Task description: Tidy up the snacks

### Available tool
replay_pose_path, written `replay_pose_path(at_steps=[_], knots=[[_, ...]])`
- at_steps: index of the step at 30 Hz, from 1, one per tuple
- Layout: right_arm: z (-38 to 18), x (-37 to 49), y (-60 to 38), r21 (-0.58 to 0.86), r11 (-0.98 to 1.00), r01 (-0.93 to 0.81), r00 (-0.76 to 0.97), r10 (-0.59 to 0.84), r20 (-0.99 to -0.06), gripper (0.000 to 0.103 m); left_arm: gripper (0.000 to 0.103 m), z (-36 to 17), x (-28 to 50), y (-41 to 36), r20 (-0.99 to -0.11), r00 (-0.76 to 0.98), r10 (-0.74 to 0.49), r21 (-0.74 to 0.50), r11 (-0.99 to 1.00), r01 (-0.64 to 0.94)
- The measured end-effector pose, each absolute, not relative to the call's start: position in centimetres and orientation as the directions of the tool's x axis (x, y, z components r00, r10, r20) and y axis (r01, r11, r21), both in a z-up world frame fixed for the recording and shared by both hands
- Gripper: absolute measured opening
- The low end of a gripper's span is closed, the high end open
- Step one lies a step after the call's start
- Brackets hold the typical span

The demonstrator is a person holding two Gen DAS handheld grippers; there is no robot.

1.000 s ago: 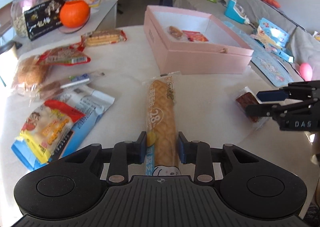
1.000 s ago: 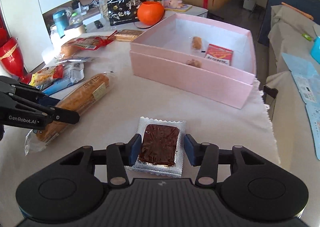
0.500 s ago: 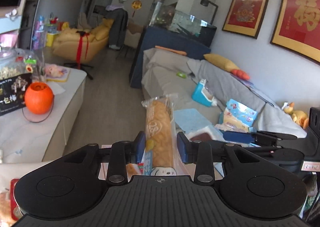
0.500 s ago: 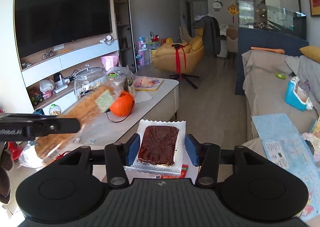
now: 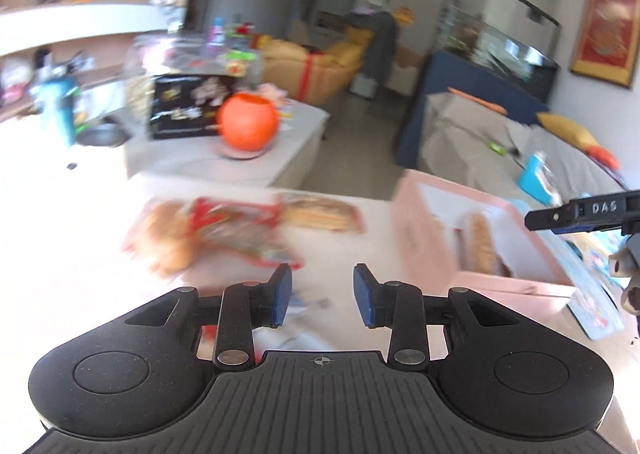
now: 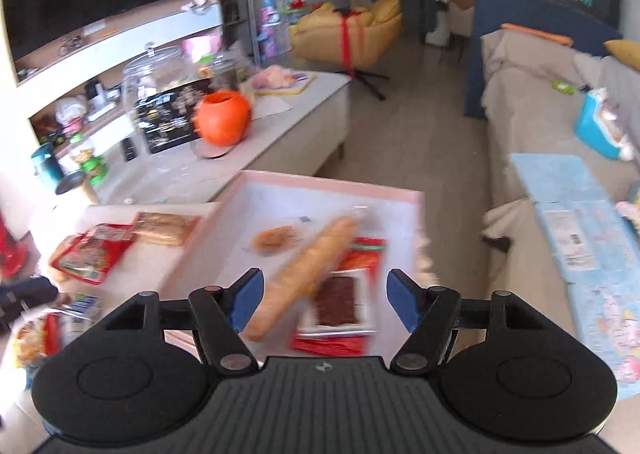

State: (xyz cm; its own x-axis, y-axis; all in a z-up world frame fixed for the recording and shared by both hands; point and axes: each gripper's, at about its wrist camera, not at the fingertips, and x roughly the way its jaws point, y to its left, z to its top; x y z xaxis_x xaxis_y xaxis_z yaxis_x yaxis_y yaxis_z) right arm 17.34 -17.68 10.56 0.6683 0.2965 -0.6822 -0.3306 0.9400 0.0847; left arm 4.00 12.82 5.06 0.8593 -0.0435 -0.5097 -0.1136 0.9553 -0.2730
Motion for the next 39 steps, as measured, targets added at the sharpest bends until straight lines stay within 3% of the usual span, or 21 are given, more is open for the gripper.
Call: replay_pose_path(at_steps=[6,12,16,18,21,25,33,39], knots=[[10.2,18.8,-5.3,0.038,0.87,-0.492,0.598,0.37,-0.711,0.073,0.038,3.9,1.5,17.7,-0.426,0.903,0.052,-0.339,0.917,-0.212],[7.2,25.4,5.4,0.026,0.882,-0.47,0.558,0.32,-0.765,0.075,0.038,3.5,1.0,19.9,-0.544,0.831,0.116,-0.282,0.908,-0.311],[3.2,28.9,9.1,-0.024,0.909,-0.416,0.534,0.223,-0.816,0.075,0.038,2.9,0.8,22.4,-0.575,0.808,0.129,-0.328,0.869,-0.372],[2.2,28.8,9.5,-0.011,0.913,-0.407,0.519,0.222,-0.825,0.07,0.038,2.4,0.7,23.4,-0.59,0.797,0.125,-0.349,0.851,-0.392],[2.4,27.2,8.3,0.072,0.896,-0.439,0.467,0.295,-0.834,0.052,0.038,1.9,0.7,24.1,-0.61,0.784,0.112,-0.368,0.837,-0.405],[3.0,23.5,6.0,0.173,0.844,-0.507,0.346,0.384,-0.856,0.04,0.038,1.5,1.1,23.7,-0.62,0.781,0.081,-0.377,0.842,-0.387],[3.4,17.1,2.1,0.267,0.78,-0.566,0.214,0.452,-0.866,0.039,0.037,1.3,1.8,21.3,-0.617,0.787,0.01,-0.392,0.863,-0.318],[3.4,12.8,-0.5,0.191,0.753,-0.63,0.242,0.425,-0.872,0.043,0.037,2.5,3.1,19.7,-0.632,0.774,-0.051,-0.385,0.887,-0.256]])
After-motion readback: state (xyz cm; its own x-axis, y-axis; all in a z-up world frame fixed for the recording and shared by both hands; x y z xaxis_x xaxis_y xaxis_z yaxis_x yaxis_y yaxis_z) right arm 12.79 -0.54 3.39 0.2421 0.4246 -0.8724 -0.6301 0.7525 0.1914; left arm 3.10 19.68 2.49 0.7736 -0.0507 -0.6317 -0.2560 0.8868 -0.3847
